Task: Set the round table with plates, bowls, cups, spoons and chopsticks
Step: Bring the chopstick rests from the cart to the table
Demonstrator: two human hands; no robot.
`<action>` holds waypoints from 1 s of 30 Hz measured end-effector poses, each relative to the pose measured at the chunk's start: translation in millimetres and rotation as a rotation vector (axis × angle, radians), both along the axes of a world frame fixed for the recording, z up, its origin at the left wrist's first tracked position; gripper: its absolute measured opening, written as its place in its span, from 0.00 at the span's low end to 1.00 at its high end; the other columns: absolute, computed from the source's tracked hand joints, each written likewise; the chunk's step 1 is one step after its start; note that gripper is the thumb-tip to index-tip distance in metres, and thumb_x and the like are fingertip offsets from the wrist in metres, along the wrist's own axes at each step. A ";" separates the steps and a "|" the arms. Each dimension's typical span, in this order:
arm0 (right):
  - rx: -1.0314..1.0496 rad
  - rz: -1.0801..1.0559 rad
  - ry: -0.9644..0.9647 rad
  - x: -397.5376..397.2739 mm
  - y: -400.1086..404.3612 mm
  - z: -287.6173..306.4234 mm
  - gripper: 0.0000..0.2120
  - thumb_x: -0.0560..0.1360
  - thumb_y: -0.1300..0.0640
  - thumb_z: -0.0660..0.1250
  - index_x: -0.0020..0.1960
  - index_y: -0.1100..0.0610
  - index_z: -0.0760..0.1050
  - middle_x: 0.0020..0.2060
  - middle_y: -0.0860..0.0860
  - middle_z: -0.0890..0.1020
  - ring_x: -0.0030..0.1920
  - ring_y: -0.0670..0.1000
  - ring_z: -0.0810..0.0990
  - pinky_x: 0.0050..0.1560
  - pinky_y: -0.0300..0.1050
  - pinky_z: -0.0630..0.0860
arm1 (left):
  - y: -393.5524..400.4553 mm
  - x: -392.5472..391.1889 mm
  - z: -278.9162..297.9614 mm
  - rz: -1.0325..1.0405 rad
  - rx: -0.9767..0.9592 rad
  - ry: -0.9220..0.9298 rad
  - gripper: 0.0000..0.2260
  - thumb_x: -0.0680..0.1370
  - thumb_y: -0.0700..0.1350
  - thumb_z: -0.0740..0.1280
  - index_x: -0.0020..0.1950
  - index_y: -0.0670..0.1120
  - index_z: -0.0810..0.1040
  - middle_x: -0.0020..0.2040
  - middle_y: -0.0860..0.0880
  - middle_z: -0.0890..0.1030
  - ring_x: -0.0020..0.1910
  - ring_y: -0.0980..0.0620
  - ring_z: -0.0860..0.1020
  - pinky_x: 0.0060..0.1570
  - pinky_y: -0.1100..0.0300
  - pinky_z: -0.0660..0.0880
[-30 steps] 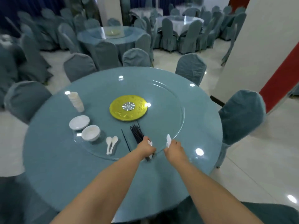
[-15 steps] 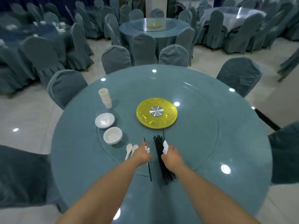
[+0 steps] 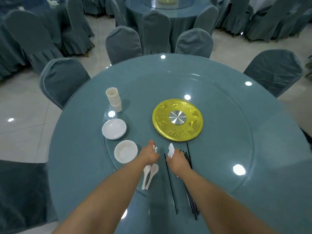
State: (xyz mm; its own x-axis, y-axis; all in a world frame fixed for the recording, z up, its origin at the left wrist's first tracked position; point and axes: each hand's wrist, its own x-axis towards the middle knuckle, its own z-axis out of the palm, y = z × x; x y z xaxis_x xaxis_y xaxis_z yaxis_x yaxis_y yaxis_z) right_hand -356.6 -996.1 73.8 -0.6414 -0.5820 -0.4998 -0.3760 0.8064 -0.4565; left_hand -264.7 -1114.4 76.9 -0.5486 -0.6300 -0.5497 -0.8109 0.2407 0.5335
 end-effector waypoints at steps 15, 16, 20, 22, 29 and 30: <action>-0.016 -0.153 -0.188 -18.1 -143.5 -81.6 0.21 0.78 0.54 0.63 0.66 0.64 0.64 0.64 0.63 0.71 0.62 0.62 0.73 0.59 0.50 0.70 | -131.5 -52.4 -72.4 -0.311 -0.163 -0.200 0.21 0.72 0.51 0.70 0.60 0.51 0.64 0.56 0.39 0.70 0.54 0.36 0.75 0.55 0.44 0.75; -0.019 -0.162 -0.163 -18.2 -148.6 -86.1 0.21 0.78 0.53 0.62 0.66 0.64 0.64 0.64 0.63 0.71 0.62 0.62 0.73 0.59 0.50 0.70 | -136.6 -56.8 -76.6 -0.324 -0.182 -0.203 0.20 0.73 0.51 0.69 0.59 0.52 0.64 0.56 0.39 0.70 0.54 0.35 0.75 0.56 0.44 0.74; 0.008 -0.102 -0.027 -17.7 -162.3 -102.0 0.21 0.80 0.52 0.59 0.66 0.65 0.63 0.64 0.63 0.70 0.62 0.62 0.71 0.61 0.51 0.68 | -148.4 -65.6 -97.6 -0.365 -0.259 -0.235 0.18 0.76 0.49 0.66 0.62 0.51 0.64 0.59 0.39 0.69 0.57 0.34 0.73 0.59 0.44 0.71; 0.017 -0.072 0.049 -17.0 -164.9 -106.0 0.20 0.79 0.53 0.59 0.66 0.64 0.63 0.64 0.63 0.69 0.62 0.63 0.71 0.62 0.52 0.67 | -148.4 -67.5 -105.5 -0.367 -0.305 -0.226 0.17 0.77 0.47 0.65 0.64 0.49 0.64 0.60 0.39 0.67 0.58 0.35 0.72 0.60 0.44 0.70; -0.007 -0.007 0.139 -13.8 -162.9 -104.3 0.20 0.81 0.52 0.57 0.68 0.63 0.63 0.64 0.63 0.67 0.61 0.63 0.71 0.63 0.52 0.66 | -153.3 -65.4 -109.5 -0.390 -0.330 -0.221 0.23 0.75 0.51 0.67 0.66 0.49 0.63 0.64 0.41 0.67 0.64 0.38 0.66 0.66 0.44 0.67; -0.017 -0.002 0.130 -14.0 -161.5 -101.2 0.20 0.81 0.52 0.58 0.68 0.63 0.63 0.64 0.62 0.68 0.61 0.63 0.71 0.63 0.52 0.67 | -153.9 -64.9 -107.1 -0.395 -0.327 -0.222 0.24 0.76 0.52 0.67 0.67 0.49 0.63 0.64 0.41 0.67 0.65 0.38 0.66 0.66 0.44 0.67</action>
